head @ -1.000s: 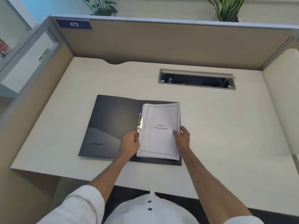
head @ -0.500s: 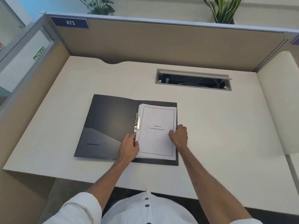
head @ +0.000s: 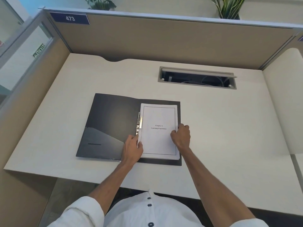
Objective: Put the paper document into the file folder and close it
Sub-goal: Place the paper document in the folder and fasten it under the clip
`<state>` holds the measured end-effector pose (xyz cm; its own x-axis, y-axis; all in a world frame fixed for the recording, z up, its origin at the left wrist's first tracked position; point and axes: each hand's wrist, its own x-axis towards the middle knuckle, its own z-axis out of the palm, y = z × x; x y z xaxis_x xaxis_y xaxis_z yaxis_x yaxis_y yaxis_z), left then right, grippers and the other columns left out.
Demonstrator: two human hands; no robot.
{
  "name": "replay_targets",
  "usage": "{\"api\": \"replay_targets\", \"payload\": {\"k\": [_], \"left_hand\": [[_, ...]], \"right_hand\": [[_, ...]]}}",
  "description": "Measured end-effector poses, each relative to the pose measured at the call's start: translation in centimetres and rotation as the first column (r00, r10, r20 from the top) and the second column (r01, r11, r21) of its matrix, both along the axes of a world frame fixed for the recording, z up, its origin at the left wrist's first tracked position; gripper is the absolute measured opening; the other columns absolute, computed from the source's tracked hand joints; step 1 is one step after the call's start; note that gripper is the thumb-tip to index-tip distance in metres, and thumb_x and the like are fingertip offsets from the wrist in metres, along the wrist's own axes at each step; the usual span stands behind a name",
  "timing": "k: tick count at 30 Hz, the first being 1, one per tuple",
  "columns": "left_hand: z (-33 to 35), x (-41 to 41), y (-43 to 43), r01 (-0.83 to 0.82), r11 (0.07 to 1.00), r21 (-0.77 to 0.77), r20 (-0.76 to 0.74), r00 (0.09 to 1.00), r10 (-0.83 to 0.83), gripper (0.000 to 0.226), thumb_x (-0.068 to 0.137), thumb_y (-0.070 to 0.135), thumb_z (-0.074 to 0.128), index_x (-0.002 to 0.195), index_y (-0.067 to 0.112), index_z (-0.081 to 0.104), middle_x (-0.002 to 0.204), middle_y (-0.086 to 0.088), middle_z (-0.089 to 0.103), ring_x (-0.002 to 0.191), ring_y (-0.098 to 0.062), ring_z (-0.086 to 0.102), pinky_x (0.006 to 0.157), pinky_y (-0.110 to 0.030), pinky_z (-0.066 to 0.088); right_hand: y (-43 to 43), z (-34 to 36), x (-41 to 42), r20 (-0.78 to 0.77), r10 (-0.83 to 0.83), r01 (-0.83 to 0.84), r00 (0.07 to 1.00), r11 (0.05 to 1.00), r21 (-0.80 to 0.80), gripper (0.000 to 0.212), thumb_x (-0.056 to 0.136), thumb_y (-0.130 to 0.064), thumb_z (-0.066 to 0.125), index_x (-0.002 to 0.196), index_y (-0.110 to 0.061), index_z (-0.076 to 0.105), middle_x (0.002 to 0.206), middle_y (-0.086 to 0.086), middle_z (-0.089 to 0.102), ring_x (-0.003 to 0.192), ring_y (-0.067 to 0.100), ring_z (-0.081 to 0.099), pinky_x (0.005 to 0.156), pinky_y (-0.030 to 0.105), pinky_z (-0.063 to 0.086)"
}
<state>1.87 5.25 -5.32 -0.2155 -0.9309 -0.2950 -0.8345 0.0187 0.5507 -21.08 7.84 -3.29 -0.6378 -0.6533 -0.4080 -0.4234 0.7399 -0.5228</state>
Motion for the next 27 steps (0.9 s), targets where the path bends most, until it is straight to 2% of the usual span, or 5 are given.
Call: {"api": "replay_targets", "payload": {"k": [4, 9, 13, 21, 27], "left_hand": [[0.1, -0.3, 0.2, -0.026, 0.999, 0.02, -0.023, 0.999, 0.026, 0.032, 0.109, 0.015, 0.057, 0.137, 0.006, 0.068, 0.122, -0.012, 0.061, 0.106, -0.036, 0.068, 0.1, -0.05, 0.059], [0.4, -0.3, 0.1, -0.042, 0.998, 0.036, -0.053, 0.998, 0.044, 0.03, 0.107, 0.014, 0.06, 0.136, 0.009, 0.067, 0.123, -0.01, 0.063, 0.108, -0.034, 0.069, 0.1, -0.05, 0.059], [0.7, -0.3, 0.0, -0.034, 0.998, 0.06, -0.057, 0.998, 0.037, 0.033, 0.107, 0.014, 0.061, 0.139, 0.009, 0.065, 0.129, -0.01, 0.062, 0.114, -0.034, 0.068, 0.104, -0.051, 0.058], [0.7, 0.0, -0.1, -0.032, 0.998, 0.056, -0.045, 0.998, 0.034, 0.031, 0.106, 0.009, 0.058, 0.136, 0.007, 0.066, 0.127, -0.011, 0.062, 0.114, -0.033, 0.068, 0.102, -0.051, 0.058], [0.4, 1.4, -0.1, 0.08, 0.994, -0.073, 0.021, 0.997, -0.079, 0.037, 0.106, 0.019, 0.061, 0.142, 0.012, 0.06, 0.131, -0.005, 0.059, 0.116, -0.029, 0.065, 0.097, -0.047, 0.062]], "right_hand": [[-0.2, 0.1, -0.2, 0.007, 0.004, -0.004, 1.0, 1.0, 0.011, 0.029, 0.103, -0.008, 0.054, 0.127, 0.006, 0.06, 0.138, 0.02, 0.053, 0.124, 0.044, 0.061, 0.101, 0.046, 0.054], [-0.2, -0.1, -0.8, 0.033, -0.076, 0.077, 0.997, 0.997, -0.011, 0.025, 0.099, -0.005, 0.054, 0.12, 0.007, 0.062, 0.13, 0.022, 0.062, 0.107, 0.04, 0.064, 0.083, 0.038, 0.046], [0.0, -0.1, -0.8, 0.047, -0.076, 0.076, 0.996, 0.997, -0.002, 0.023, 0.097, -0.004, 0.055, 0.116, 0.007, 0.064, 0.126, 0.022, 0.064, 0.111, 0.043, 0.068, 0.089, 0.042, 0.054], [0.1, -0.2, -0.7, 0.056, -0.081, 0.081, 0.995, 0.997, -0.008, 0.024, 0.097, -0.002, 0.055, 0.118, 0.007, 0.064, 0.126, 0.021, 0.065, 0.112, 0.043, 0.067, 0.083, 0.037, 0.048], [-0.3, 0.4, -1.2, 0.009, -0.079, 0.079, 0.997, 0.997, -0.007, 0.028, 0.098, -0.004, 0.055, 0.12, 0.003, 0.07, 0.127, 0.018, 0.07, 0.113, 0.041, 0.071, 0.086, 0.04, 0.054]]}}
